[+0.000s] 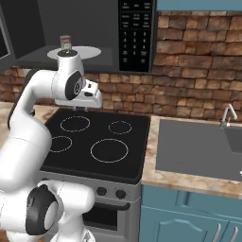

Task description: Close the microwave door.

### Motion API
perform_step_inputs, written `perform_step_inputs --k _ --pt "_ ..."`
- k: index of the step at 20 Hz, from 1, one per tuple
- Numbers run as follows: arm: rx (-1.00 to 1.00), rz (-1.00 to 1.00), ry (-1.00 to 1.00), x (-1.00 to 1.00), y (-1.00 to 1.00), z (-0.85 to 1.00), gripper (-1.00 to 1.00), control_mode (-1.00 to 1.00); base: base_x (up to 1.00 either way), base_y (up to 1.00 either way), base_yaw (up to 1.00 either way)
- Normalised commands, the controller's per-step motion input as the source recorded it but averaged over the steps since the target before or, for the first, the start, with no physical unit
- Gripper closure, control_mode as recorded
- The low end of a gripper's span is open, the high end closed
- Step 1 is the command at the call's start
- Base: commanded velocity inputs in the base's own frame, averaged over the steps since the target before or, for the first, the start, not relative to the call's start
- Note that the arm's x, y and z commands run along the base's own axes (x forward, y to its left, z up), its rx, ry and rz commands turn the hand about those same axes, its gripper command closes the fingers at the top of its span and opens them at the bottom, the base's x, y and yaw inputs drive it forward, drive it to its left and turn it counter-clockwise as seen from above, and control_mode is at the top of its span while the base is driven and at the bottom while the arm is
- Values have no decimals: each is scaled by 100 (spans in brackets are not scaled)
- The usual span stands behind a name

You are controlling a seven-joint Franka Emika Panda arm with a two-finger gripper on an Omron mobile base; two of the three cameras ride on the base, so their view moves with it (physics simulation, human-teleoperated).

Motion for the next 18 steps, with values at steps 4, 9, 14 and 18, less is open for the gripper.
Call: perform_step_inputs --k 4,9,14,18 --pt "-4 9 0 -48 5 -8 -100 -100 0 0 0" --pt "-5 20 -3 -100 12 -12 -100 -100 0 0 0" --pt "-4 10 -15 -71 31 0 -100 -100 0 0 0" --pt "-3 1 -22 -9 30 6 -100 -100 0 0 0"
